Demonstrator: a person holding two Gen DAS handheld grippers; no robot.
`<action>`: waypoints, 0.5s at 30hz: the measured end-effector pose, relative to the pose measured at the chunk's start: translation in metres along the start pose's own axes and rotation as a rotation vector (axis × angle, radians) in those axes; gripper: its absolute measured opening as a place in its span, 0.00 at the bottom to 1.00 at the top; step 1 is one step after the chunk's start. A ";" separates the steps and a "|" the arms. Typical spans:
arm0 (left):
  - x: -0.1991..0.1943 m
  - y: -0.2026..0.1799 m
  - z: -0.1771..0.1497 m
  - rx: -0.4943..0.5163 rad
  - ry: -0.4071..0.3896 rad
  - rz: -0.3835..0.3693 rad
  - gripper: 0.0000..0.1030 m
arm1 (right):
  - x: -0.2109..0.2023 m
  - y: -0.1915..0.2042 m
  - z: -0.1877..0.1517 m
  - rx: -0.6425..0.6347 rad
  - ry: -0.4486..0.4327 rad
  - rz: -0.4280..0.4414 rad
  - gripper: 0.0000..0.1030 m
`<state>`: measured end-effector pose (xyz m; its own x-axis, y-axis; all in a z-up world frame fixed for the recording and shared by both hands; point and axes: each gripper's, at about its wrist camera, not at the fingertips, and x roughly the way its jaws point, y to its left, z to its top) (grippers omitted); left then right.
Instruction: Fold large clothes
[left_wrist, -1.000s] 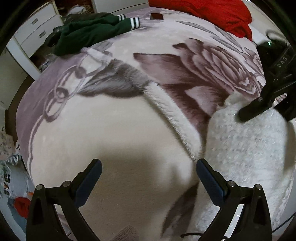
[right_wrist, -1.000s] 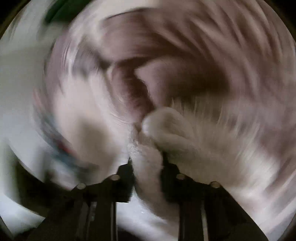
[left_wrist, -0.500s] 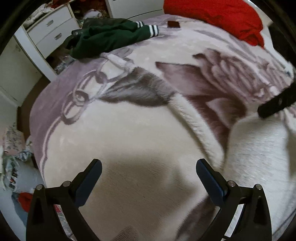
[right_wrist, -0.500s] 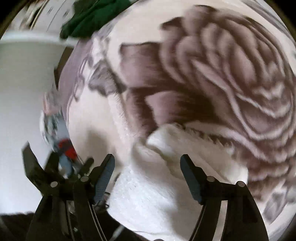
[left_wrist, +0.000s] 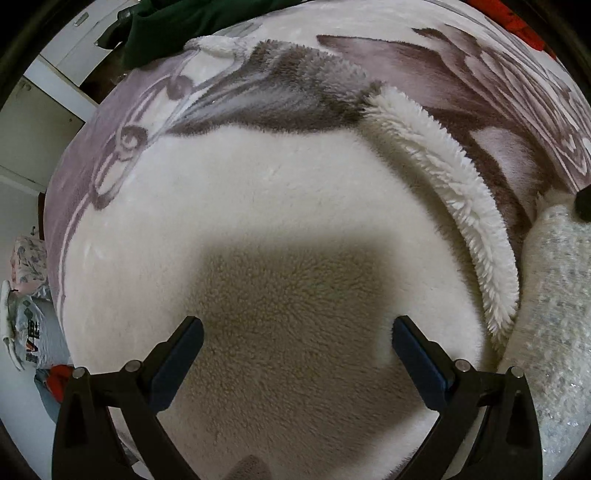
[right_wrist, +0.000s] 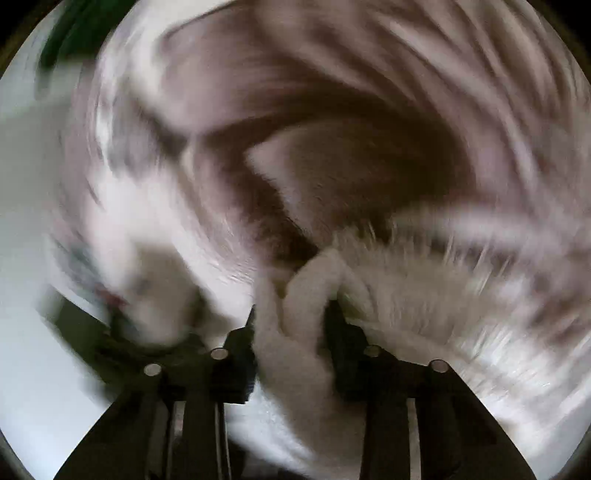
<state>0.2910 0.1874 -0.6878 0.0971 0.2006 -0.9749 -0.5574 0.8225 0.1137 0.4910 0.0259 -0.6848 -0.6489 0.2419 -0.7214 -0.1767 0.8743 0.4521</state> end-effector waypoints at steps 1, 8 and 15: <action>-0.001 0.000 0.000 0.000 0.000 -0.002 1.00 | -0.001 -0.013 0.000 0.060 0.015 0.082 0.29; -0.015 0.001 0.007 0.015 -0.030 -0.011 1.00 | -0.035 -0.028 -0.004 -0.012 -0.032 0.218 0.45; -0.028 0.006 0.010 0.010 -0.076 0.030 1.00 | -0.029 0.050 -0.027 -0.492 -0.093 -0.213 0.70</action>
<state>0.2935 0.1917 -0.6581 0.1426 0.2648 -0.9537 -0.5530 0.8204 0.1451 0.4808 0.0509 -0.6266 -0.4967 0.1359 -0.8572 -0.6374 0.6132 0.4666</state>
